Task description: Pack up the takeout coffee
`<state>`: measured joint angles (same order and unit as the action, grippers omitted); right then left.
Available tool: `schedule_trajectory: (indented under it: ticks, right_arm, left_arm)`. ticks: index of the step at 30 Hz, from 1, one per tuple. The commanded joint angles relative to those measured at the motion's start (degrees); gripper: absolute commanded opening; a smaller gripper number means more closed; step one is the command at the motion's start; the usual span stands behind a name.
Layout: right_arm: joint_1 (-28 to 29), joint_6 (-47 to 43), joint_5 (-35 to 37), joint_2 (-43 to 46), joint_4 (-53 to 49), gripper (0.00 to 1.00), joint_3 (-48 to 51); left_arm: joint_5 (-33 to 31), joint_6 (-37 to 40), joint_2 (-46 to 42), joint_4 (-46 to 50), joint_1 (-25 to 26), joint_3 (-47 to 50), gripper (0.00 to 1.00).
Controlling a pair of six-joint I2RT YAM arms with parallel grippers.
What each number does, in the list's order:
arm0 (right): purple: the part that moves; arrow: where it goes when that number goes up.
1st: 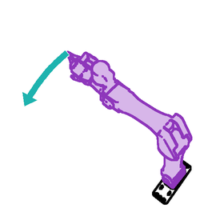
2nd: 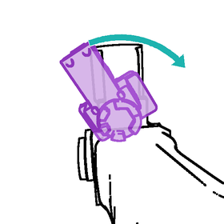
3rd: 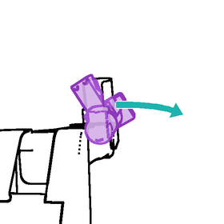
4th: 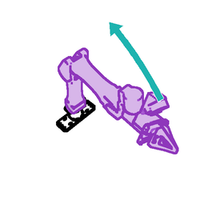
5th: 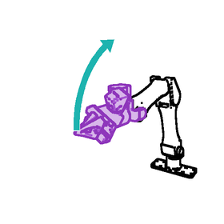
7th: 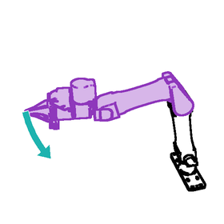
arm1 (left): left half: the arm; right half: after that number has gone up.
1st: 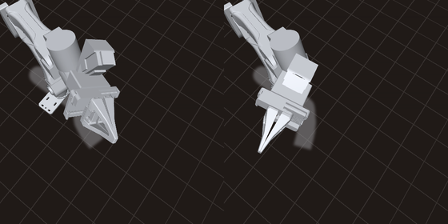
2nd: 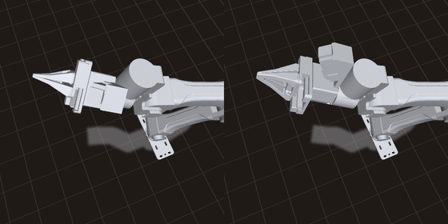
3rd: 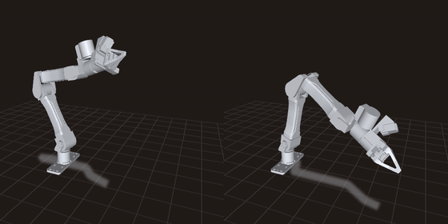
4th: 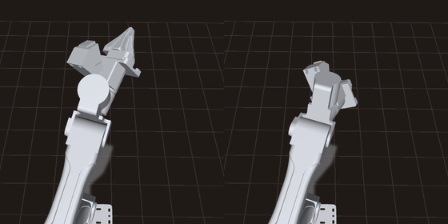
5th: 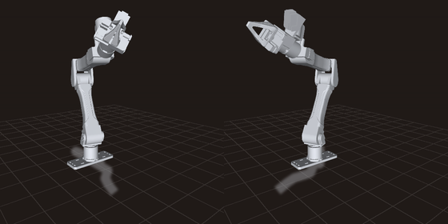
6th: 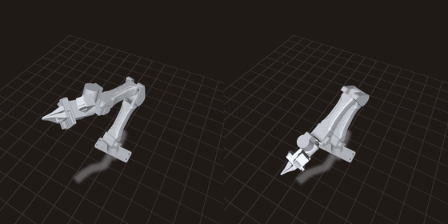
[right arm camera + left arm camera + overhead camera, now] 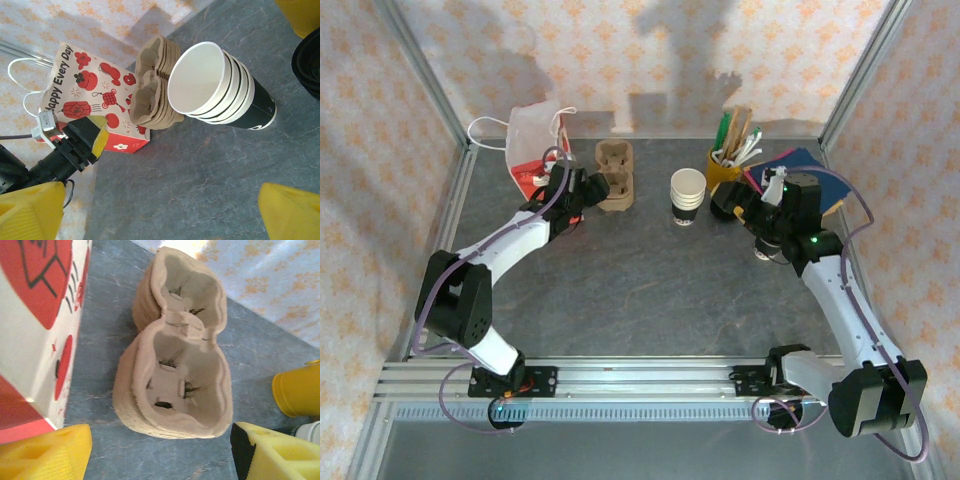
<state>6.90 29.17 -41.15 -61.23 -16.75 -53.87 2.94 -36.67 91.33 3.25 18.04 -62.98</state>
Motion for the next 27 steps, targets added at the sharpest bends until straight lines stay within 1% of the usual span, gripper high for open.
schedule_trajectory:
  ticks: [1,2,6,8,10,12,15,19,22,27]
  right_arm:
    - [-0.31,-1.13,0.36,0.07,-0.83,0.98,-0.63]
    - [-0.34,-1.17,0.37,-0.05,-0.95,0.98,-0.55]
    - [-0.36,-1.55,0.8,-0.32,-1.48,0.98,-0.29]
    - [-0.35,-1.58,0.94,-0.38,-1.38,0.98,-0.01]
    - [-0.31,-1.57,1.14,-0.68,-1.42,0.98,-0.05]
    - [-0.32,-1.39,1.07,-0.99,-1.44,0.97,-0.14]
    - [-0.33,-1.47,1.24,-1.25,-1.72,0.97,-0.27]
    - [-0.37,-1.95,1.99,-1.2,-2.56,0.97,-0.27]
    - [-0.3,-2.08,2.29,-1.3,-2.84,0.97,-0.19]
    - [-0.33,-2.05,2.47,-1.77,-3.11,0.97,0.07]
  left_arm:
    - [-1.95,2.74,-0.63,3.13,-0.61,-1.75,0.76]
    - [-1.97,4.43,-0.64,3.54,-0.8,-1.79,0.76]
    - [-1.52,6.12,-0.41,5.35,-1.27,-3.07,0.77]
    - [0.85,5.54,0.05,4.6,-1.26,-3.38,0.76]
    - [4.36,3.86,0.95,2.69,-1.09,-3.11,0.74]
    - [5.57,2.58,2.04,1.65,-0.67,-3.09,0.72]
    - [6.17,-0.29,4.08,0.55,0.18,-3.44,0.66]
    - [4.84,-2.11,6.79,0.97,1.74,-5.45,0.63]
    - [2.87,-3.59,7.92,0.29,2.75,-6.07,0.56]
    - [-0.07,-6.28,9.1,-1.07,3.39,-6.19,0.5]
